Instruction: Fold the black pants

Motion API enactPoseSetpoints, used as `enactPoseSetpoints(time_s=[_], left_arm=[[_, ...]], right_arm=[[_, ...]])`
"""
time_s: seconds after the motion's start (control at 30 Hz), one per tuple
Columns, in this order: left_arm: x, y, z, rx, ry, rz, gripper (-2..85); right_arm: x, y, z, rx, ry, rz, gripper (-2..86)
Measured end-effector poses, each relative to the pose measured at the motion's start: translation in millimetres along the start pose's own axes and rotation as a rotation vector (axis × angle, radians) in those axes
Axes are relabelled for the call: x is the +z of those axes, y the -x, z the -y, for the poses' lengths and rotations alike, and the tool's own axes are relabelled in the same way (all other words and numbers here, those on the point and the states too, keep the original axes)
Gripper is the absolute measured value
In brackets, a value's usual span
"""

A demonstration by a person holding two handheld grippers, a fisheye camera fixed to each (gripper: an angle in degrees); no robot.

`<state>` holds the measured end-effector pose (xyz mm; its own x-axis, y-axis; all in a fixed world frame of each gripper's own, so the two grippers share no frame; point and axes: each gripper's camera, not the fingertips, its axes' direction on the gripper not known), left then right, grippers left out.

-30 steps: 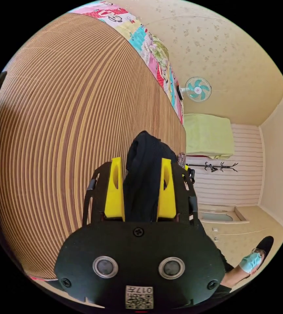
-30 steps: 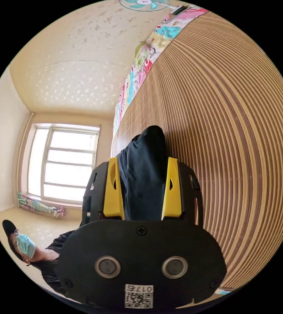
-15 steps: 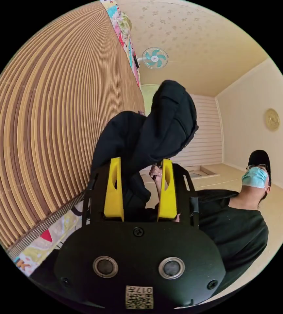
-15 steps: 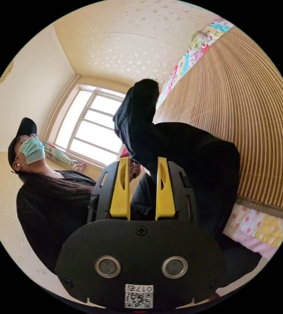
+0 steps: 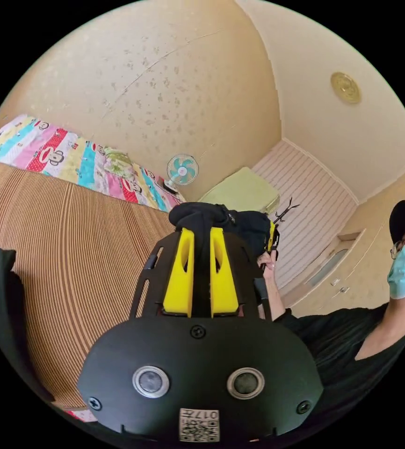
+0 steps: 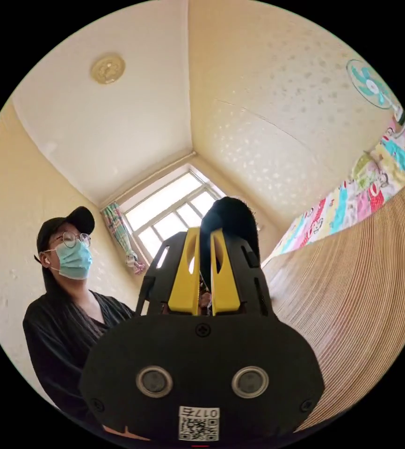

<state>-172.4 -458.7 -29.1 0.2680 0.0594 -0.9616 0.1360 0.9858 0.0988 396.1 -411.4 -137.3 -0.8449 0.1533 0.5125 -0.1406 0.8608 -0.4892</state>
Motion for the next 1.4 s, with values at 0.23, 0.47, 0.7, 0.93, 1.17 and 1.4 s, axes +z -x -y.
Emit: enactPoseSetpoints(time_s=[0.23,0.47,0.7,0.93,1.17,1.4], left_arm=[[57.6,2.4,236.5,0.007,-0.116,0.134,11.6],[94.6,148.9,117.8,-0.121,0.176,0.162,12.2],[101.9,212.5,-169.3,-0.218,0.551,0.165,11.6],[15.2,196.9,-325.4,-0.462,0.315,0.203,0.6],[6.9,156.0,-348.5,-0.502,0.433,0.093,5.5],[30.4,37.3,-279.6,-0.240,0.538,-0.137,12.1]], right_arm=[[96.1,-85.7,253.3,0.071,0.021,-0.512,8.8],[80.1,-152.6,124.2,0.031,0.363,-0.783,11.4],[-131.6,-166.0,-219.5,0.360,0.665,-1.117,12.9],[-308.6,-46.5,-364.0,0.601,0.431,-1.370,15.1],[-427.2,-27.2,-449.1,0.826,0.050,-0.938,9.5],[-395.8,82.1,-403.8,0.293,0.041,-0.472,3.4]])
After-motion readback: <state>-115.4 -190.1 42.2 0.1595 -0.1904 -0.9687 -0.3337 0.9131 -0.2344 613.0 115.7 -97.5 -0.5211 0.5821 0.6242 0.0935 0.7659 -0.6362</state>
